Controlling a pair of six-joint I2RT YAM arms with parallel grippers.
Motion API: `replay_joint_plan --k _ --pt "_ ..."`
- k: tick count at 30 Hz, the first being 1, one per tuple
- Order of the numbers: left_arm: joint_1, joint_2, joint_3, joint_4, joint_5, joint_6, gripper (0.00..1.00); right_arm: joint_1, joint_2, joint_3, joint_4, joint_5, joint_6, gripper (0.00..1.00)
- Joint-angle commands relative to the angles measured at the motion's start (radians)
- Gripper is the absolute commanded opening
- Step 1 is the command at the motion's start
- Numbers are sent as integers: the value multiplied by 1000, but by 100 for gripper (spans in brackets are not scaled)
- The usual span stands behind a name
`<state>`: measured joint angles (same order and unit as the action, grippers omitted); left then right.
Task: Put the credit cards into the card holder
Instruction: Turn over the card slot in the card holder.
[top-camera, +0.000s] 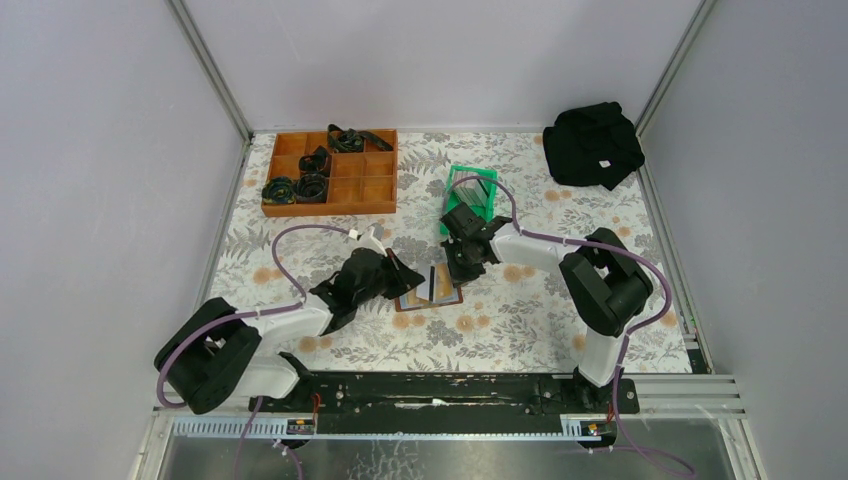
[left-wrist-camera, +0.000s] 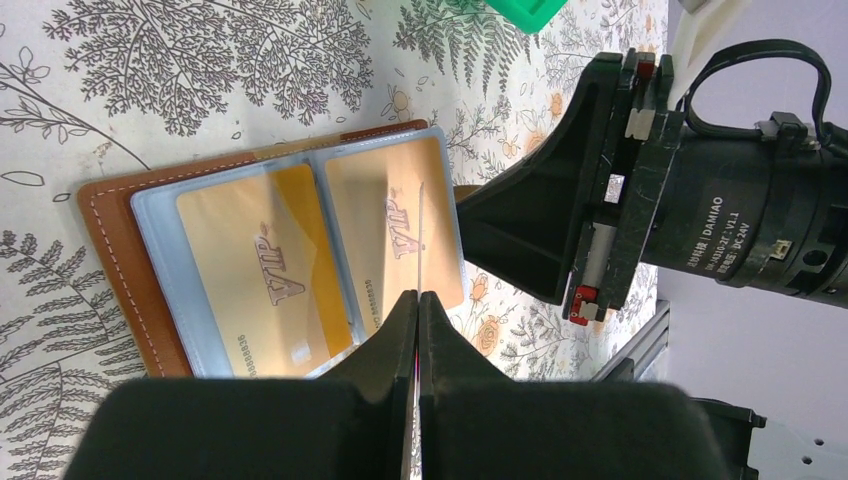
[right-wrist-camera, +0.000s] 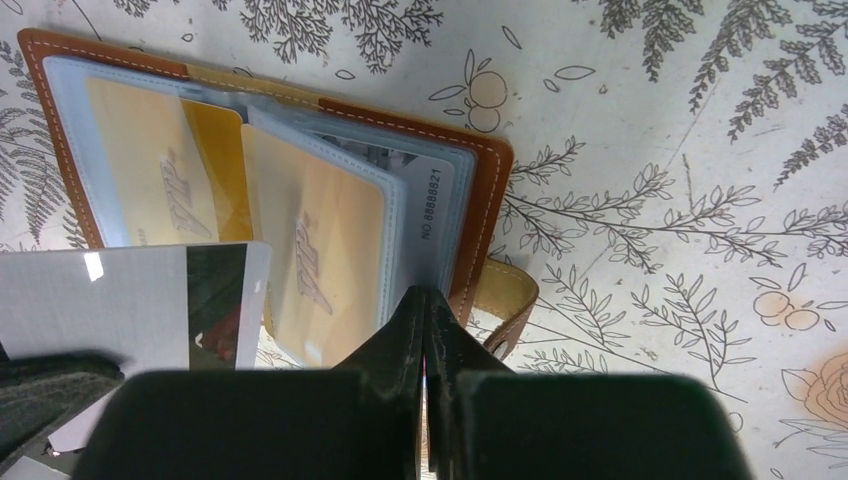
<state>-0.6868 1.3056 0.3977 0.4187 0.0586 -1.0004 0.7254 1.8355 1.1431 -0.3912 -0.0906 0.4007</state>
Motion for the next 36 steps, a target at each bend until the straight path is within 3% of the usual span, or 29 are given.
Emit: replay_joint_plan --k 1,7,17,36 --pt "-7 4 -5 68 -38 -9 0 -16 -21 -31 -46 77 -31 0" --pt "-7 -17 -2 25 -75 -6 0 -19 -26 -22 -42 60 -39 0" --pt "-6 -227 -42 -256 -284 -35 0 -18 -27 -13 -37 46 -46 0" --pt "-7 -268 -106 -318 -309 -21 0 -18 -22 -12 -43 43 -54 0"
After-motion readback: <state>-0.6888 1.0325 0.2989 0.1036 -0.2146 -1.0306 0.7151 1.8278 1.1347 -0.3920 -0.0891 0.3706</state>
